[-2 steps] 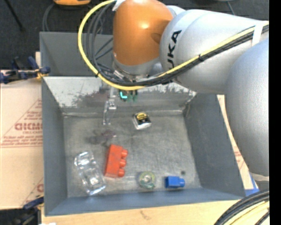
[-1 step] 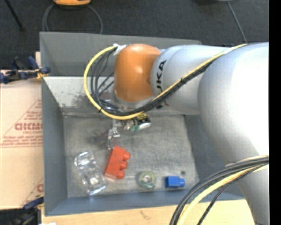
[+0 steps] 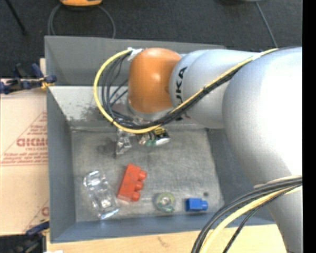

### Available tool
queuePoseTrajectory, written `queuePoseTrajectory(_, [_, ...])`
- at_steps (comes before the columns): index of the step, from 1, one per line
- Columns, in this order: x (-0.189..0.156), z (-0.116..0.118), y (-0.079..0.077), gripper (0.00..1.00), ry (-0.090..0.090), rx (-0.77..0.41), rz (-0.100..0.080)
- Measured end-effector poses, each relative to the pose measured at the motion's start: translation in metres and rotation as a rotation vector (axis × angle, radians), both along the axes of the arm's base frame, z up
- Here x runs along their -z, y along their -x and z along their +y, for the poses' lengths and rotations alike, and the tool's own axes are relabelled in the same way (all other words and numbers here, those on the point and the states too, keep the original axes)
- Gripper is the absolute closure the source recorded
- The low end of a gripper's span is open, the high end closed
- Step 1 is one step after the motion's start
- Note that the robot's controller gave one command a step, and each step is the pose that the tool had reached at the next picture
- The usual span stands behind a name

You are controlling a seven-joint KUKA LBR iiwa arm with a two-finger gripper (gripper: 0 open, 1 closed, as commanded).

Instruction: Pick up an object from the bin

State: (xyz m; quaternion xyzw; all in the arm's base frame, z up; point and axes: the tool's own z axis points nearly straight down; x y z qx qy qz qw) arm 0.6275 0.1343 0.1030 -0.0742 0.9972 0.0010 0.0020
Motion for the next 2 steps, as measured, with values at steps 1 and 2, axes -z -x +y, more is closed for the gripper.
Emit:
queuePoseTrajectory(1, [-0.1529, -0.0389, -0.0246, 1.0, 0.004, -0.338, -0.01])
queuePoseTrajectory(2, [-0.1488, -0.0376, -0.0229, 0.0, 0.001, -0.337, -0.002])
